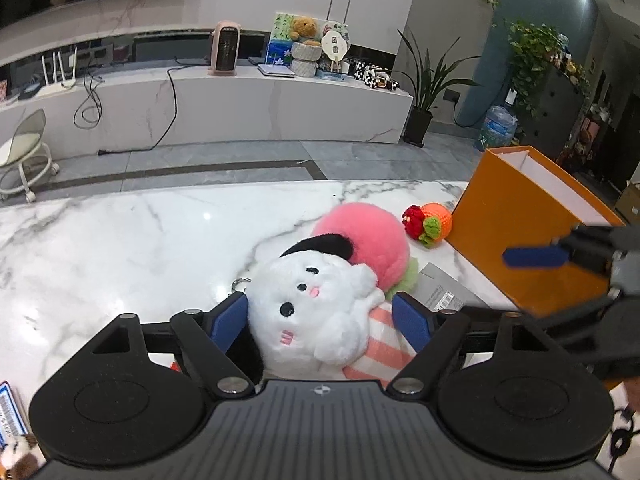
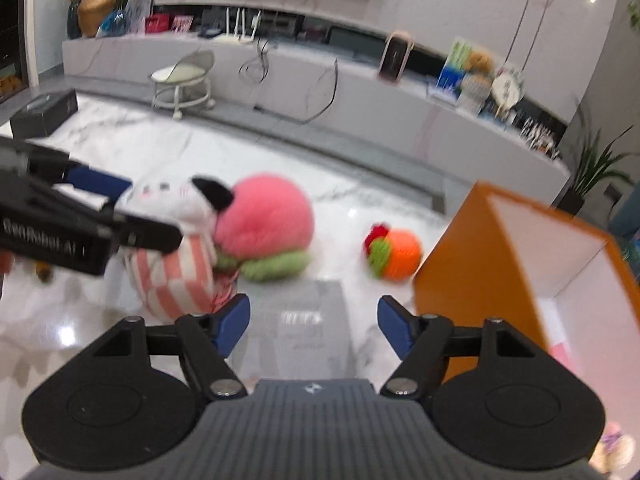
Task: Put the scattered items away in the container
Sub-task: 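Grasp the white plush dog with the left tool while the right tool grasps the grey book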
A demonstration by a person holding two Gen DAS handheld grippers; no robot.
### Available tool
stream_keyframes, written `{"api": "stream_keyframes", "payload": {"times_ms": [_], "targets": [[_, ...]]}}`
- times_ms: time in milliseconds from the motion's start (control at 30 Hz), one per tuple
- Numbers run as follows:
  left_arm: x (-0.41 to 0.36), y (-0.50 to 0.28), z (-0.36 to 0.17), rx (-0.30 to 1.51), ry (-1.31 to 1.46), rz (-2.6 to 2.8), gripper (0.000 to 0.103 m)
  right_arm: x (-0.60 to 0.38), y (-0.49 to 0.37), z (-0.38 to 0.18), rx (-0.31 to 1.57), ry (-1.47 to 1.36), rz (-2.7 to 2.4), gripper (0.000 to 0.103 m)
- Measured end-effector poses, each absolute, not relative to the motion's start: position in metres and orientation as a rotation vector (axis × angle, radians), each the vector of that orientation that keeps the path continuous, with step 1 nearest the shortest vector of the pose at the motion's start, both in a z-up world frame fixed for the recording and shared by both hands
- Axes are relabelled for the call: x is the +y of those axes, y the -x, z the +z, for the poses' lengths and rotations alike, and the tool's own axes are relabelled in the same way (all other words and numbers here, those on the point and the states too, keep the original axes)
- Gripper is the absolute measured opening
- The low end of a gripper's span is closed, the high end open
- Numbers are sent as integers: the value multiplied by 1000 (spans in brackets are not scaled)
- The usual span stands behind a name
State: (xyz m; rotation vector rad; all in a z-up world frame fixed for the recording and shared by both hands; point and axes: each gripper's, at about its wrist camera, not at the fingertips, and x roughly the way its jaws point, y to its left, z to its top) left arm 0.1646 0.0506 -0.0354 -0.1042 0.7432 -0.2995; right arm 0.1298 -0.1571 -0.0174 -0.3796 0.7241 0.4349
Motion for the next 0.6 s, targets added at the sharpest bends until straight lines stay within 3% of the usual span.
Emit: {"api": "stream_keyframes", "payload": {"times_ms": [133, 600], "targets": [[50, -167, -39, 756, 116, -301, 103, -158, -139, -30, 783, 368, 438, 85], [39, -173, -53, 801, 55, -271, 103, -156, -151, -51, 851, 352, 447, 92]]}}
